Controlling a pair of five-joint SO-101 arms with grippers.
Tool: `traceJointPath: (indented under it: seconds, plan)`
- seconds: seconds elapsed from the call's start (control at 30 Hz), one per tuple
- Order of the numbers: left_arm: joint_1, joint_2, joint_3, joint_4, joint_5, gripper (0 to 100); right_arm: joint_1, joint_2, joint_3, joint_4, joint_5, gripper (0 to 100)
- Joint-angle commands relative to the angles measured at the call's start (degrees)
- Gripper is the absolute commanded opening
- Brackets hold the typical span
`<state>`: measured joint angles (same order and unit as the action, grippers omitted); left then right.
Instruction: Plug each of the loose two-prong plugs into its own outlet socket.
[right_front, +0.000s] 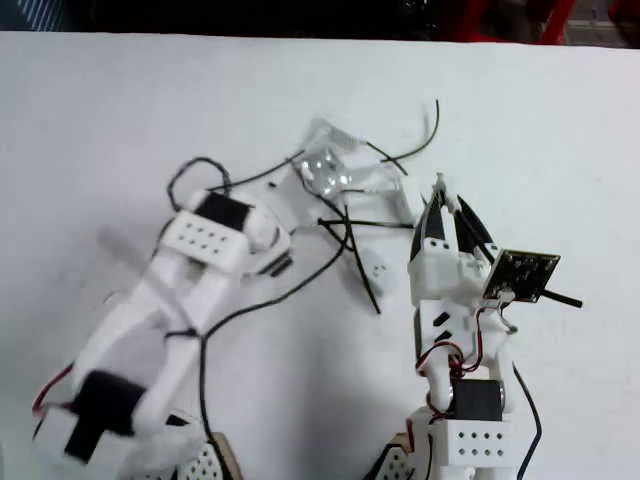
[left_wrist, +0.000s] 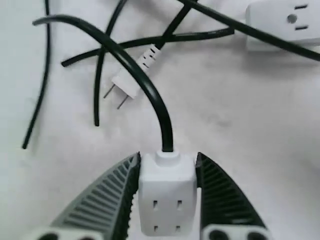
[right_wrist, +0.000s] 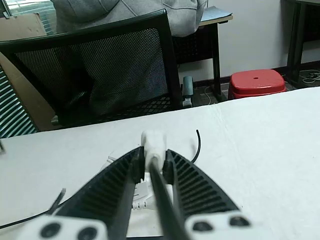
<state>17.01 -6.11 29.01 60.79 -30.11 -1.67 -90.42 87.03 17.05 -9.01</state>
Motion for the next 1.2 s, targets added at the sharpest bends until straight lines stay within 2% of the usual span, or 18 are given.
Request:
traceJointPath:
  seconds: [0.0, 0.1, 0.27, 0.5, 0.67, 0.83, 0.93, 1.17]
  plan:
    - [-0.13, 5.49, -0.97, -2.73, 1.41, 19, -0.84, -0.40, -2.99, -1.01, 0.00, 1.7]
    - [-0.57, 7.96, -4.75, -0.70, 5.45, 20, -1.98, -0.40, -2.55, -1.01, 0.09, 1.7]
    - [-0.40, 5.23, -12.22, 8.88, 6.24, 19, -1.98, -0.40, -2.37, -1.01, 0.09, 1.7]
    - [-4.00, -10.51, -14.24, 14.24, 11.34, 19, -2.15, -0.31, -2.37, -0.75, 2.29, 1.7]
    - [-10.68, -23.52, -7.65, 15.12, 11.43, 19, -7.96, -0.31, -3.43, 3.03, 7.65, 1.7]
    - [-19.12, -33.80, 4.92, 11.69, 14.42, 19, -15.25, 3.12, -7.47, 9.19, 11.16, 1.7]
    - [-25.45, -39.52, 13.54, 6.42, 17.05, 19, -20.62, 10.15, -11.87, 12.70, 13.27, 1.7]
    - [-40.04, -49.27, 30.15, -4.84, 16.97, 20, -32.31, 27.91, -19.60, 16.75, 16.97, 1.7]
